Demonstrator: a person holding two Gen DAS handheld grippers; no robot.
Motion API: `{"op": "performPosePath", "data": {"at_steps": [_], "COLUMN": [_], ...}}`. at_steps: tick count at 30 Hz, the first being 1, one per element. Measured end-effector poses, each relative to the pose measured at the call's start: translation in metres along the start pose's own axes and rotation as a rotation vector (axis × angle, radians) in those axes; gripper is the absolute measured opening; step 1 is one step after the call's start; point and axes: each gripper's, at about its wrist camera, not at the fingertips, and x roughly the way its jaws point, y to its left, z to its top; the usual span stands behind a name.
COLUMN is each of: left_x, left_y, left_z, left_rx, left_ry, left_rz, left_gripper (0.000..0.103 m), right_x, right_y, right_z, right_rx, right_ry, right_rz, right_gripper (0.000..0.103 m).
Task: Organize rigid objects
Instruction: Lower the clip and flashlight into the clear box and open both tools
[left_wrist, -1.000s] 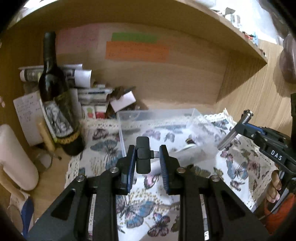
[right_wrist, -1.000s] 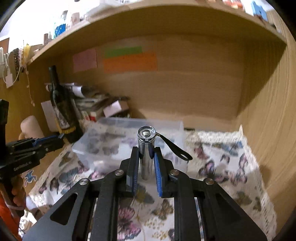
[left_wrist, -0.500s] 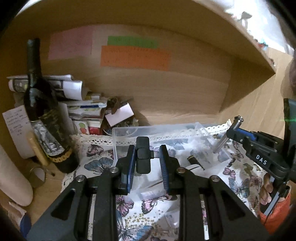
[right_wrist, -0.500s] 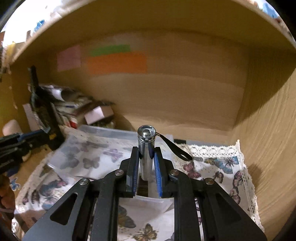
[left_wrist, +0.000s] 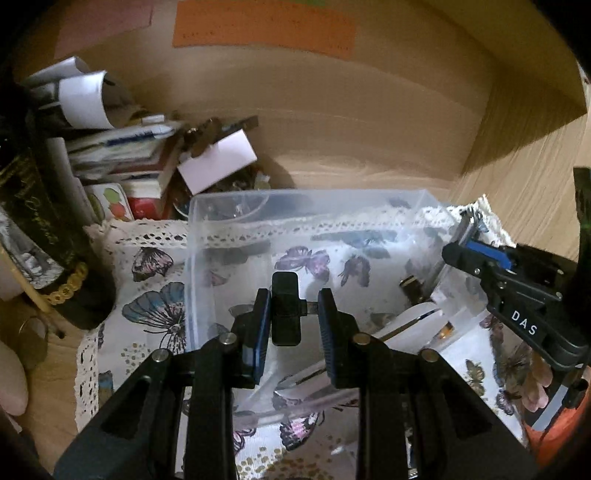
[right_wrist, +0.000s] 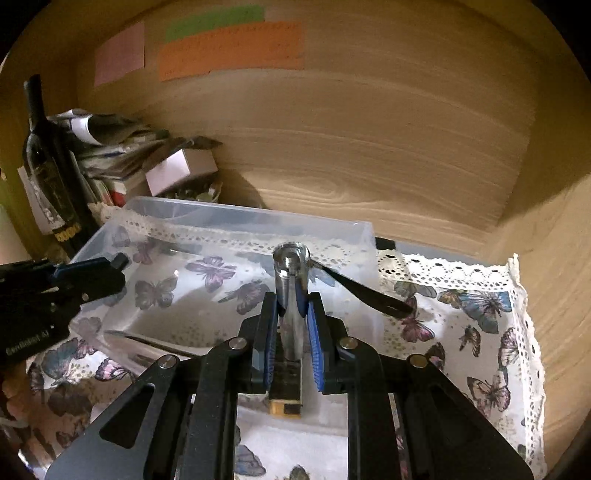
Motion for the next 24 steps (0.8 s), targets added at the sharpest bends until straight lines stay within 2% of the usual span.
{"op": "performPosePath", "data": {"at_steps": [6,9,16,19,21,24], "left_x": [0.003,0.001,-0.008,-0.024,-0.036,-0.052], "left_y": [-0.002,-0.003,-0.004,-0.005,-0.006,-0.008], "left_z": [0.000,0.000,0.001,0.002,0.002,-0.001], "left_rx": [0.024,0.026,0.023,0.024,0.024,0.029], "left_ry": [0.000,0.003,-0.002,-0.034,-0.060,-0.088], "left_rz": [0.005,0.000,-0.005,-0.010,-0.007,-0.007], "left_gripper": [0.026,0.029,0.030,0.041,0.056,0.067], "right_x": [0.006,0.006,-0.019,-0.032,-0.041,-0.056], "right_y": [0.014,0.021,0.020,0.021,0.021,0.020], "right_z": [0.001,0.001,0.003,0.005,0.005,0.002], "right_rx": [-0.035,-0.057,-0.061,-0.068,-0.072,-0.070], "right_ry": [0.016,0.016,-0.037,-0.063,-0.082,-0.107], "right_rz": [0.064,0.070,0.082,0.074,0.071,0.070], "right_gripper": [0.023,0.029,0.037,0.042,0.045,0.051]}}
